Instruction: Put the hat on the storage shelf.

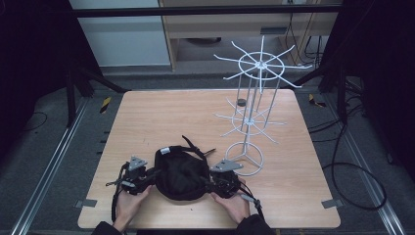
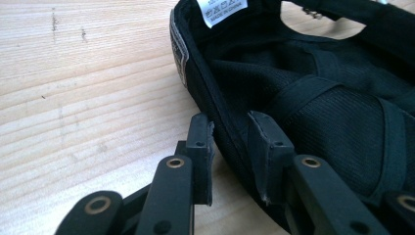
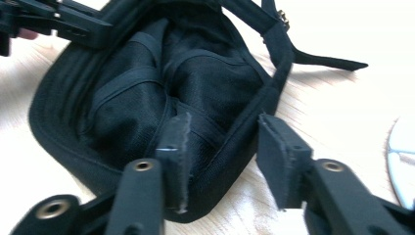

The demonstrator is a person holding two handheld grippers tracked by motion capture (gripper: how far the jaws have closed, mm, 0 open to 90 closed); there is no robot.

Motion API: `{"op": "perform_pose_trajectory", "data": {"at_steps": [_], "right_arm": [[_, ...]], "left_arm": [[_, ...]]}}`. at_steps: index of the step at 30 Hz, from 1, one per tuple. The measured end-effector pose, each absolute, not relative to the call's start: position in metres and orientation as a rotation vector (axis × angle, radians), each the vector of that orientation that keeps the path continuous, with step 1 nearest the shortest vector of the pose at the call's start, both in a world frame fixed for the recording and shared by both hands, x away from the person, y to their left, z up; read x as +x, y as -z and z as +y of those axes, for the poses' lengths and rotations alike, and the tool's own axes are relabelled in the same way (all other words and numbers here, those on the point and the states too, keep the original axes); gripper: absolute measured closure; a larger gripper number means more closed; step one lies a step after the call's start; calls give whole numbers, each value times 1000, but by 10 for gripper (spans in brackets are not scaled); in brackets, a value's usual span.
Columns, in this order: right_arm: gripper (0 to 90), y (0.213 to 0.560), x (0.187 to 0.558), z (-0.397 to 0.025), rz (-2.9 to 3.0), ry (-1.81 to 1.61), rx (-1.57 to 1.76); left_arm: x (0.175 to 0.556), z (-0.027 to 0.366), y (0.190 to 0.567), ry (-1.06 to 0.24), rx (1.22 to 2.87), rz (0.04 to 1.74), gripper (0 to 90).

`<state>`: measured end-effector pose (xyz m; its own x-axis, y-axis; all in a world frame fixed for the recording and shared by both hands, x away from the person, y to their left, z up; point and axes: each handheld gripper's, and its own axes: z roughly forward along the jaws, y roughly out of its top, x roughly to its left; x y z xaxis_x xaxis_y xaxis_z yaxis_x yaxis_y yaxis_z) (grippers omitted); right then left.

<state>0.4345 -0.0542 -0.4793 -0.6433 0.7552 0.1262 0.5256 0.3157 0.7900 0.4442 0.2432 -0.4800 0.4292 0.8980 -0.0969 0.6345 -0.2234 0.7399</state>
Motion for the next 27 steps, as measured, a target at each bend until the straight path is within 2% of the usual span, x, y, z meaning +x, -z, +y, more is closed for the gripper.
{"op": "perform_pose_trajectory", "data": {"at_steps": [2, 5, 6, 7, 13, 14, 15, 16, 17, 18, 19, 20, 24, 27], "right_arm": [[667, 480, 435, -55, 2320, -1222, 1160], [780, 480, 437, -55, 2333, -1200, 1161], [780, 480, 437, -55, 2333, -1200, 1161], [821, 480, 438, -56, 2330, -1187, 1145], [826, 478, 443, -58, 2306, -1183, 1121], [819, 478, 444, -58, 2301, -1188, 1112], [763, 478, 445, -58, 2296, -1201, 1120], [763, 478, 445, -58, 2296, -1201, 1120], [668, 475, 445, -59, 2291, -1205, 1119], [668, 475, 445, -59, 2291, -1205, 1119], [584, 472, 443, -60, 2301, -1221, 1120], [541, 470, 441, -61, 2298, -1219, 1115], [487, 468, 437, -65, 2299, -1226, 1126], [487, 471, 432, -67, 2341, -1238, 1164]], "left_arm": [[441, 244, 478, -452, 1947, 1279, 687], [440, 248, 474, -448, 1908, 1265, 609], [440, 248, 474, -448, 1908, 1265, 592], [443, 249, 473, -464, 1895, 1264, 586], [451, 250, 479, -405, 1910, 1281, 586], [451, 250, 480, -391, 1914, 1294, 609], [451, 248, 481, -384, 1928, 1307, 660], [451, 248, 481, -384, 1928, 1307, 675], [450, 246, 482, -390, 1935, 1317, 697], [450, 246, 482, -390, 1935, 1317, 715], [449, 243, 483, -416, 1948, 1322, 732], [449, 242, 483, -421, 1946, 1325, 743], [447, 240, 483, -442, 1953, 1333, 767], [446, 238, 483, -452, 1945, 1342, 778]]}}
